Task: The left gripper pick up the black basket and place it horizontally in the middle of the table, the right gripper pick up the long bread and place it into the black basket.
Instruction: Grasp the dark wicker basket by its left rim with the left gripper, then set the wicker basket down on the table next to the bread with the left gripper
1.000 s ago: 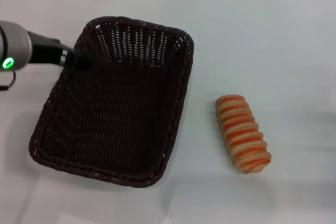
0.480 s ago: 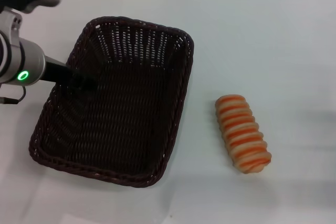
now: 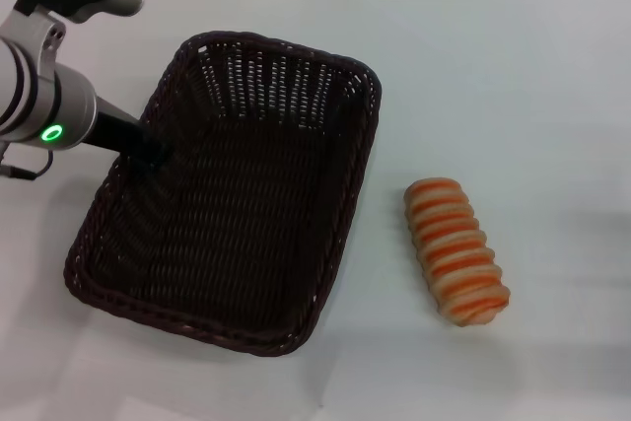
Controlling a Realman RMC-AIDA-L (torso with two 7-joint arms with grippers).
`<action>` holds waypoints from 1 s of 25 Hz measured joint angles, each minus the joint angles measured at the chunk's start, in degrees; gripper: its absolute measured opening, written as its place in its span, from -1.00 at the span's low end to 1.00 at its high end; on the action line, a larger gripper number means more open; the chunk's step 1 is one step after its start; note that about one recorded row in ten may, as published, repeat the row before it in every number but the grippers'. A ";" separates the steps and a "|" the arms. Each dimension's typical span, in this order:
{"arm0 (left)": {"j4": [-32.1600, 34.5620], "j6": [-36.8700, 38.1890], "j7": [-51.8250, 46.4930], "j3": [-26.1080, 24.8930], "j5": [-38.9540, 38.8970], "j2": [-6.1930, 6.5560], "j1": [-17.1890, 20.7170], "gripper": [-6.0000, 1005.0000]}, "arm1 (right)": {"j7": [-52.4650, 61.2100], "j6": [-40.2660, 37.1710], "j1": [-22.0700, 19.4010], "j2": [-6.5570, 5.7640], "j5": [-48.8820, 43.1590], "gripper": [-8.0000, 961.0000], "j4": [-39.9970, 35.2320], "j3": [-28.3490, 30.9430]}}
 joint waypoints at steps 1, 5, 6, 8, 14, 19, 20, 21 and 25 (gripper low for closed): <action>0.73 -0.09 1.14 -0.46 -0.07 0.00 -0.58 -0.10 | 0.00 0.00 0.00 0.00 0.00 0.76 0.00 0.00; 7.04 -0.59 9.12 -6.01 -0.75 -0.08 -5.35 -0.36 | 0.01 -0.56 -0.05 0.00 -0.14 0.76 0.09 -0.04; 7.04 -0.59 9.12 -6.01 -0.75 -0.08 -5.35 -0.42 | 0.01 -0.82 -0.08 0.00 -0.15 0.76 0.03 -0.04; 9.54 -0.86 12.70 -9.37 -0.79 -0.01 -7.67 -0.49 | 0.01 -1.36 -0.16 0.00 -0.18 0.76 0.03 -0.06; 13.80 -5.21 25.78 -19.55 -8.11 0.15 -13.26 -0.49 | 0.01 -2.05 -0.28 -0.02 -0.19 0.76 0.19 -0.09; 20.23 -13.20 39.75 -30.81 -17.62 0.53 -19.44 -0.51 | 0.02 -2.46 -0.35 0.01 -0.18 0.76 0.22 -0.11; 23.32 -14.87 42.35 -33.04 -18.57 1.32 -22.08 -0.52 | 0.02 -2.74 -0.35 0.03 -0.18 0.76 0.24 -0.10; 23.32 -14.87 42.35 -33.04 -18.57 1.32 -22.08 -0.53 | 0.02 -2.74 -0.35 0.03 -0.18 0.76 0.24 -0.10; 32.24 -15.75 46.53 -33.66 -19.84 3.77 -27.35 -0.56 | 0.04 -2.98 -0.35 0.05 -0.25 0.76 0.38 -0.10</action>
